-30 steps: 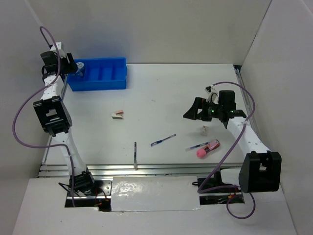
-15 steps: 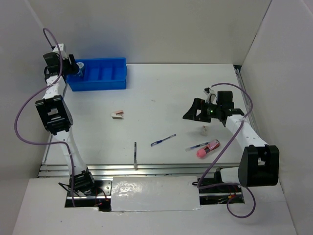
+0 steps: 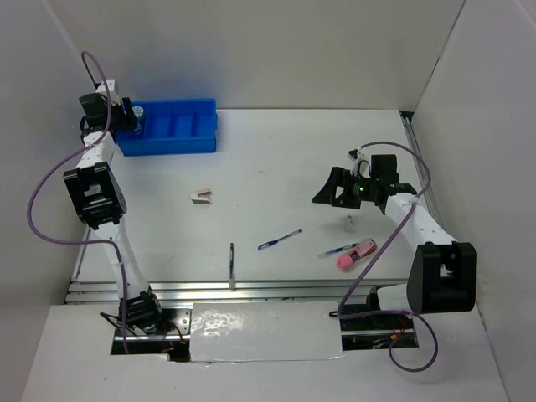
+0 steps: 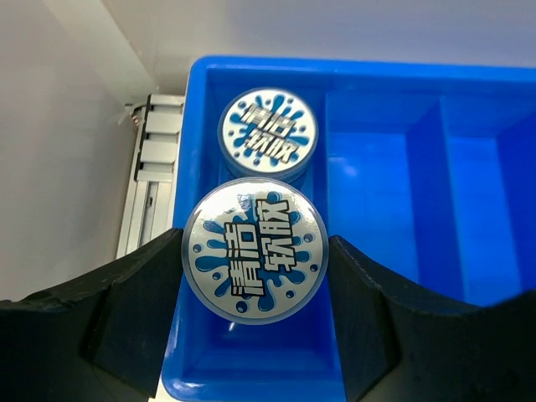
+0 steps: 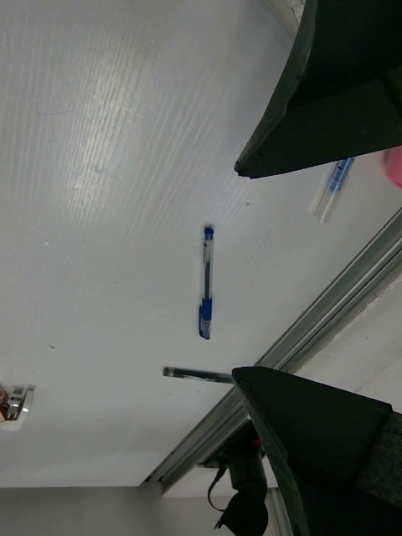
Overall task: Sort the stationery into containers
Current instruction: Place the stationery in the storage box.
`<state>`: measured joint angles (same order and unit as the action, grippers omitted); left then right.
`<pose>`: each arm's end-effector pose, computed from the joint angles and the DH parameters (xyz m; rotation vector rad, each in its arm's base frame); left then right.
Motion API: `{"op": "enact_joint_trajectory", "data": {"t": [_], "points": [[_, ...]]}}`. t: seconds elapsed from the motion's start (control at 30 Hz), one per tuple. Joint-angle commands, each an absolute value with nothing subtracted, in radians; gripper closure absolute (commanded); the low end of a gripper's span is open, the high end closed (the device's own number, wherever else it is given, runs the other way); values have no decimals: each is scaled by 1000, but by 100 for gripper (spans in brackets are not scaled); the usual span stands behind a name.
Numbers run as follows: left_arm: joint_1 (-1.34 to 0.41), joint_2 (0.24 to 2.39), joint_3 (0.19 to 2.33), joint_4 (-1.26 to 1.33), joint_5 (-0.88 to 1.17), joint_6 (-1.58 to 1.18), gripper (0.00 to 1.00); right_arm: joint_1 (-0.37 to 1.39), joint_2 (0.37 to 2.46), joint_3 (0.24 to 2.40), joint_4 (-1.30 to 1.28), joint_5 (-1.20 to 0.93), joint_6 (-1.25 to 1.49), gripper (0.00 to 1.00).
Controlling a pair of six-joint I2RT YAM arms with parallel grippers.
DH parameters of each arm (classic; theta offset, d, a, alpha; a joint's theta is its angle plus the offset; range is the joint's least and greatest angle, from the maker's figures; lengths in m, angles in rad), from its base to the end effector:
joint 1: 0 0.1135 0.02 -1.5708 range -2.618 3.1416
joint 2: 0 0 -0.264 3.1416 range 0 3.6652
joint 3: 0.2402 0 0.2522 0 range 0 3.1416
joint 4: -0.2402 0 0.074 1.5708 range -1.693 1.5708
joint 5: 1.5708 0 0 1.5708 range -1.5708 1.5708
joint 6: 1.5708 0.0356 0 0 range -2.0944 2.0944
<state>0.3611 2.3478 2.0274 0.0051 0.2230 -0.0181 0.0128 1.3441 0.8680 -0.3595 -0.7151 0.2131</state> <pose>0.5265 0.1904 0.2478 -0.2034 1.8671 0.0253 0.2732 0.0268 0.2370 -0.1003 2.3449 0.9632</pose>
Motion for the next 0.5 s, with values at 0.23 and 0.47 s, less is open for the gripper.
{"op": "enact_joint_trajectory", "data": {"t": [0.23,0.47], "points": [[356,2370,2029,78,198,49,88,12,1371,925,-357,-724,193,0],[356,2379,2033,51,209,29,53,28,1374,925,-360,-713,186,0]]}}
